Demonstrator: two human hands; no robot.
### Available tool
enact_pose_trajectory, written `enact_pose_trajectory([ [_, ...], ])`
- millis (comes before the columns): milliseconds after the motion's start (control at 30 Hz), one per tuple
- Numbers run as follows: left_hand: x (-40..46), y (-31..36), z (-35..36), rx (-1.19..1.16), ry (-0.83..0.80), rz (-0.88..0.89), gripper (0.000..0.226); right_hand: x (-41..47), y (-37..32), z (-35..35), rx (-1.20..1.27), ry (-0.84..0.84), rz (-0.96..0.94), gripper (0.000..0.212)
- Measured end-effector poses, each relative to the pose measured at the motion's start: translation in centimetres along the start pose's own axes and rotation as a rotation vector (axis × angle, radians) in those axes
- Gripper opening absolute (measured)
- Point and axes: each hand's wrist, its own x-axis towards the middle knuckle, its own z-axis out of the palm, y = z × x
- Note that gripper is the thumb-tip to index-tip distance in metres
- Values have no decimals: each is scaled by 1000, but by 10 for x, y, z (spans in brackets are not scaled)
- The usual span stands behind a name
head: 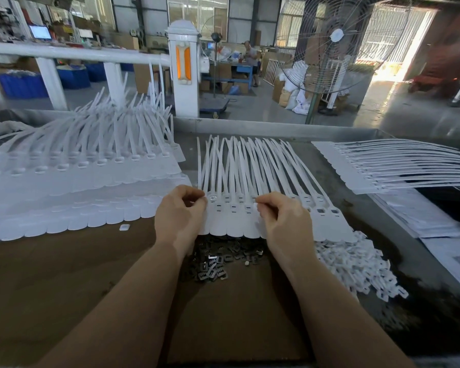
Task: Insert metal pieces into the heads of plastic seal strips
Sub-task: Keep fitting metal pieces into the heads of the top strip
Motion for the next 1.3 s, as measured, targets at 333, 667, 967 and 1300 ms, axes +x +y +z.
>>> enact_pose_trajectory([
  [333, -3, 1, -3, 65, -96, 55, 22, 10, 1, -5, 98, -21, 147, 9],
  [667, -1, 0, -3, 48, -83, 60, 21, 29, 7, -15, -139, -181, 218, 12],
  [967, -3, 1, -4, 53, -83, 41, 20, 38, 5, -15, -149, -326, 240, 15],
  [1300, -1, -1, -2, 73, -74, 41, 19, 32, 6, -10, -179, -247, 259, 11],
])
